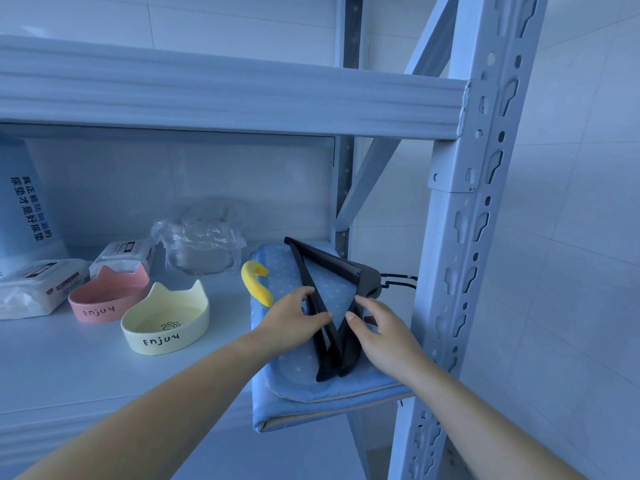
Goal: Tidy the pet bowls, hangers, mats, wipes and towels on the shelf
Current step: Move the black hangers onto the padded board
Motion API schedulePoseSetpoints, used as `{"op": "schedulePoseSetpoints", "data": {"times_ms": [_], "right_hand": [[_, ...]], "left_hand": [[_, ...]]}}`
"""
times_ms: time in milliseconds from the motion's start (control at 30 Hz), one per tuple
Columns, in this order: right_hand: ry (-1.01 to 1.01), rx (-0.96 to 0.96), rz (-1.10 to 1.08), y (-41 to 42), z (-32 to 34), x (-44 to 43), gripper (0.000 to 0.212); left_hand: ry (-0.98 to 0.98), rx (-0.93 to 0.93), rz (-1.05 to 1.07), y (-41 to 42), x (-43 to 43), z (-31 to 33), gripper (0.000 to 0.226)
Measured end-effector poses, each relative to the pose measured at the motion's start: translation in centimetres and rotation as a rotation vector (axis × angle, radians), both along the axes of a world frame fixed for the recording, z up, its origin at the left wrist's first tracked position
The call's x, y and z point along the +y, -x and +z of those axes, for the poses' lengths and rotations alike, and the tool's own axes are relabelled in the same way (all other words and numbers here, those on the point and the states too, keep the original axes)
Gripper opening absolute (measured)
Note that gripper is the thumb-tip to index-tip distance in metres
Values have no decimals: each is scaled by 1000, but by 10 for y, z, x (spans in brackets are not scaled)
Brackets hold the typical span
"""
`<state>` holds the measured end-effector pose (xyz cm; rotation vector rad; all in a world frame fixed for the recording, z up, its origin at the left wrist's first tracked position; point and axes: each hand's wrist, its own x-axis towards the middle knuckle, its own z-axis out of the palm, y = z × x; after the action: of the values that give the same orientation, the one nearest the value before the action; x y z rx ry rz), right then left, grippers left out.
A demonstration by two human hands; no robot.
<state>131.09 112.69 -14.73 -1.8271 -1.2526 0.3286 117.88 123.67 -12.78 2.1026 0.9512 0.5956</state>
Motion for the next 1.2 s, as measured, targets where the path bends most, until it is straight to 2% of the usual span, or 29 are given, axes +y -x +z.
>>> {"op": "schedulePoseSetpoints", "data": {"times_ms": [400, 700, 767, 867, 933, 967, 1067, 1100, 1167, 1200], "right_hand": [[-10, -12, -29, -3, 1, -8, 48], [-24, 70, 14, -3, 3, -9, 43], [-49, 100, 33, 0, 2, -7, 44], [-59, 80, 59, 7, 0, -2, 45], [-55, 62, 68, 10, 1, 1, 47], [-46, 47, 75, 12, 1, 2, 49], [-17, 7, 91, 12, 0, 3, 52], [-23, 12, 89, 12, 0, 2, 52], [-40, 24, 74, 9, 0, 2, 52], [-45, 27, 62, 7, 0, 1, 52]], "left_hand": [[26, -27, -2, 5, -4, -1, 61], [79, -33, -10, 4, -7, -1, 58], [68, -26, -7, 0, -11, 0, 45], [57, -33, 30, -4, -13, 1, 13], [95, -83, 31, -3, -13, 4, 31], [106, -81, 38, -3, -9, 1, 30], [94, -32, 41, 2, -7, 0, 10], [85, -13, 16, 3, -7, 0, 17], [76, 14, 6, 5, -9, 1, 45], [65, 10, 1, 6, -10, 2, 48]]}}
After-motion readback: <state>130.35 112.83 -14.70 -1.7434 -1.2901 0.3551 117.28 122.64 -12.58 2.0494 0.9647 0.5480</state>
